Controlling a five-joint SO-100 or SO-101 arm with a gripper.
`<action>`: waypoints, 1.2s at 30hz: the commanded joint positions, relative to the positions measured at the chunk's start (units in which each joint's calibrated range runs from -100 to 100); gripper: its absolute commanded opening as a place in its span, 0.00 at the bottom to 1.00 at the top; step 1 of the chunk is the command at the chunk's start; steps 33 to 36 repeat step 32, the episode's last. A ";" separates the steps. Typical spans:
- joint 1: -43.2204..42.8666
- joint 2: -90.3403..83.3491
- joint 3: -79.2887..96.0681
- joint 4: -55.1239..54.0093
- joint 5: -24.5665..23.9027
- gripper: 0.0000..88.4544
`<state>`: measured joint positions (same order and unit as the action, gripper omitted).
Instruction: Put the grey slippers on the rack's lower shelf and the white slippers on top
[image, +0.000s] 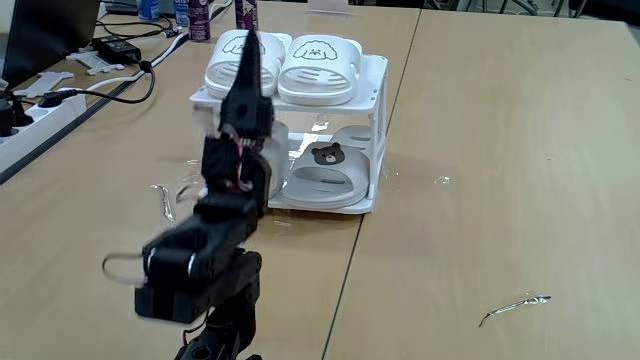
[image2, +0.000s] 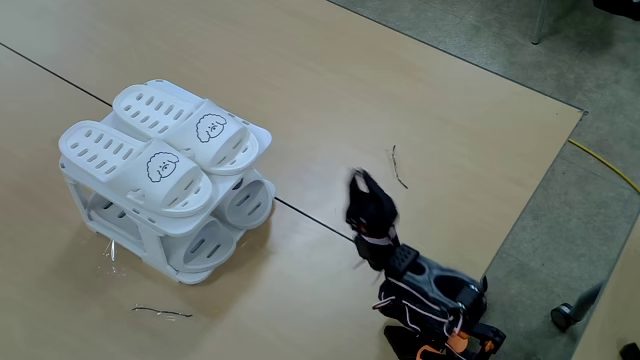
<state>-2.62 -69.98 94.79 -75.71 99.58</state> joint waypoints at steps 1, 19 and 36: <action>-0.17 -10.00 5.21 -14.46 0.42 0.01; -0.34 -28.84 4.94 -24.12 0.42 0.01; -0.34 -28.84 4.94 -24.12 0.42 0.01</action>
